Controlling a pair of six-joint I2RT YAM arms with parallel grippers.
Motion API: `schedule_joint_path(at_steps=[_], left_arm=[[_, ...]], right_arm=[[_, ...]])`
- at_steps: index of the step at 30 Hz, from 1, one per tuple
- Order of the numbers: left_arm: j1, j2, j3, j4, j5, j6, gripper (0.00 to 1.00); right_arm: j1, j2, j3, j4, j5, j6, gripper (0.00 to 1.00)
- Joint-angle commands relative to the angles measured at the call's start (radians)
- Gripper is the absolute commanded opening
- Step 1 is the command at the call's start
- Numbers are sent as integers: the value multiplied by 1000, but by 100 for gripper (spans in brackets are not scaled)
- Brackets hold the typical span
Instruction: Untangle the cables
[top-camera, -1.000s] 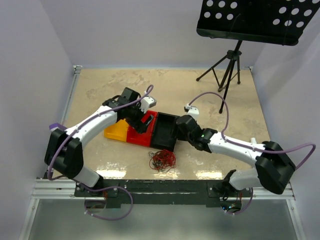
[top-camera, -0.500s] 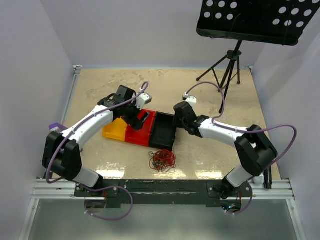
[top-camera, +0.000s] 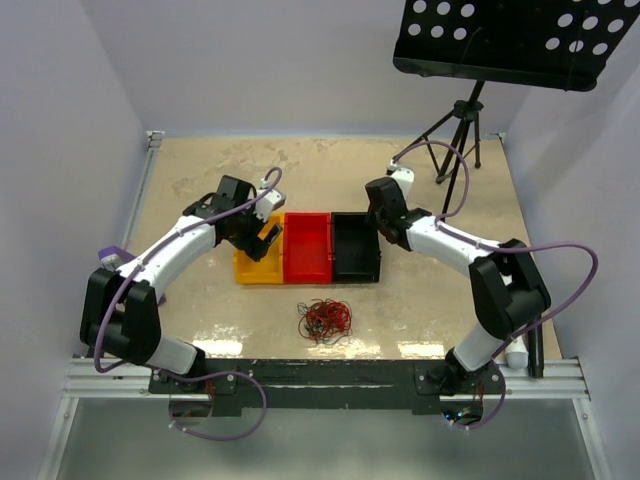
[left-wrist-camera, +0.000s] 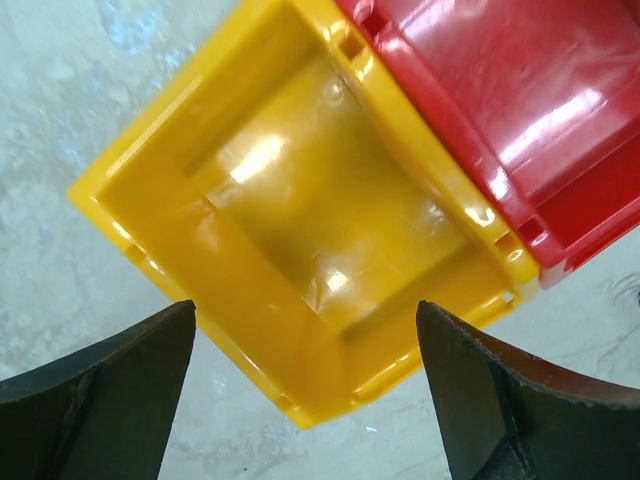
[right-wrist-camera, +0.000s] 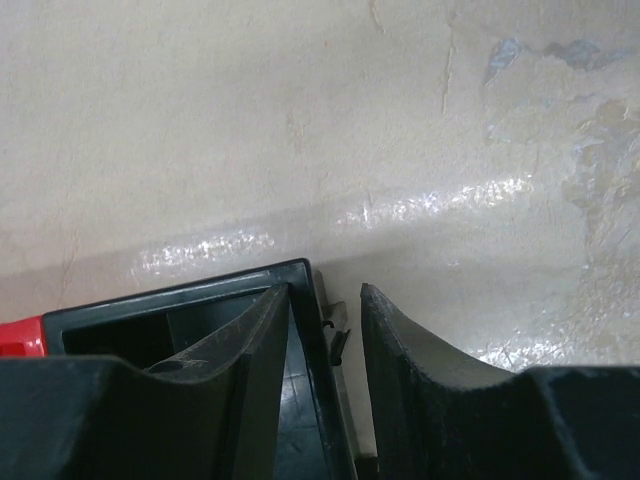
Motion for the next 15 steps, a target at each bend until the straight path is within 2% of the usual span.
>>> schedule_joint_path(at_steps=[1,2,6,8,12,15], left_arm=[[1,1,-17,73,-28,16,96],[1,6,-13,73,-25,16,96],[1,36,24,122,-36,16,96],[1,73,62,122,-7,4,95],[0,78,150,32,90,-32,92],[0,-35,159,-14,136,-7,98]], right_arm=[[-10,-1,31,-9,59,-25,39],[-10,-7,28,-12,65,-18,41],[-10,-106,-21,-26,88,15,61],[-5,-174,-47,-35,86,26,67],[27,-290,-68,-92,33,29,75],[119,-347,-54,-186,-15,75,75]])
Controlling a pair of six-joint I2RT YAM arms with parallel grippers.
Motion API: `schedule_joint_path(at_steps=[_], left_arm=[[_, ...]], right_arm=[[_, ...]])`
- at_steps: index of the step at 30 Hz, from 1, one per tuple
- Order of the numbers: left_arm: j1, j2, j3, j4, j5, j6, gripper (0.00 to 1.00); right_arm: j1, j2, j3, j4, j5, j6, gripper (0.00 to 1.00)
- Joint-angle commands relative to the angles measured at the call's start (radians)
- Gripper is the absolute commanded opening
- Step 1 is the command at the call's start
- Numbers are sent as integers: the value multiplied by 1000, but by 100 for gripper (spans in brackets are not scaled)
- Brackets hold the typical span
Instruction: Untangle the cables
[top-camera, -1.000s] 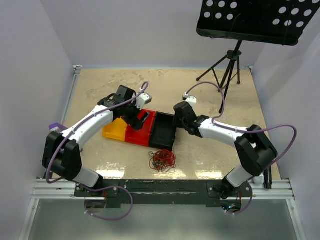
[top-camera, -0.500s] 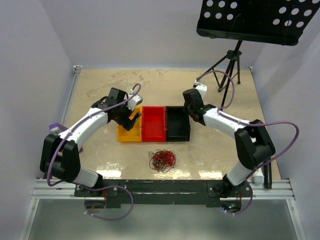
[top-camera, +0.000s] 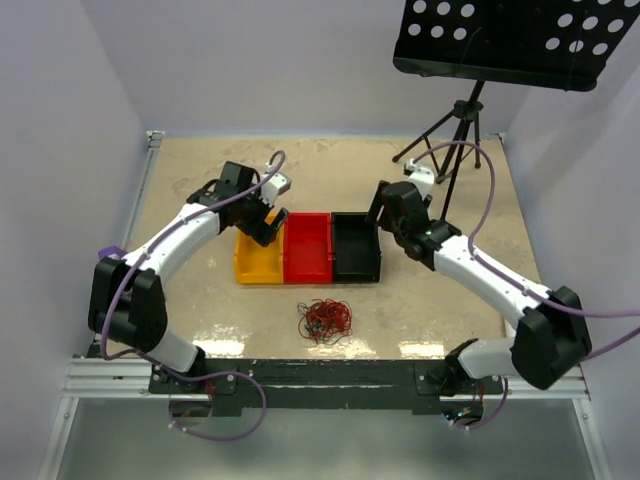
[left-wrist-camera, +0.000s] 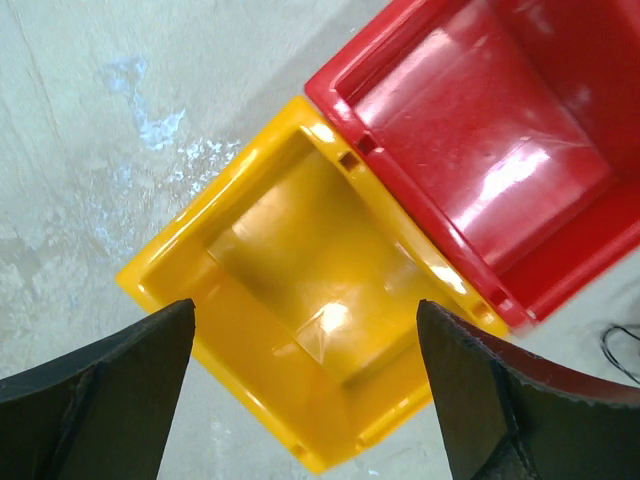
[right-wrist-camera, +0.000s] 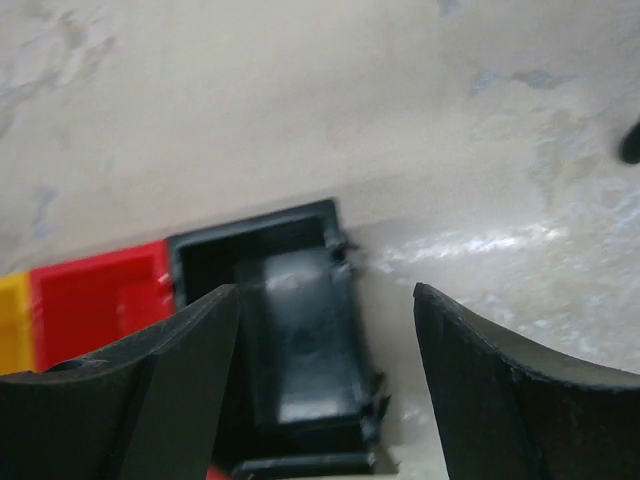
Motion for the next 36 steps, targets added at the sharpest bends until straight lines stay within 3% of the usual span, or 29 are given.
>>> schedule_joint_path(at_steps=[1,4,9,17,30,36], left_arm=[[0,-175,62,-80,128,18,100],[-28,-259,60,-215,294,56,100],[-259,-318,-42,-297,368,94,100],[-388,-139,-126,-237,422,140,96],[-433,-17,-141,-163,504,197,78],[-439,39,-135,-134,534,205,62]], right_arm=[[137,-97,8,-123,-81,74,74],[213,-161,-70,-143,-182,147,68],[280,-279,-240,-157,-275,247,64],[296,-373,-313,-185,-307,311,61],[298,-298,-343,-120,-328,308,59],[298,-283,-351,-102,-333,310,57]])
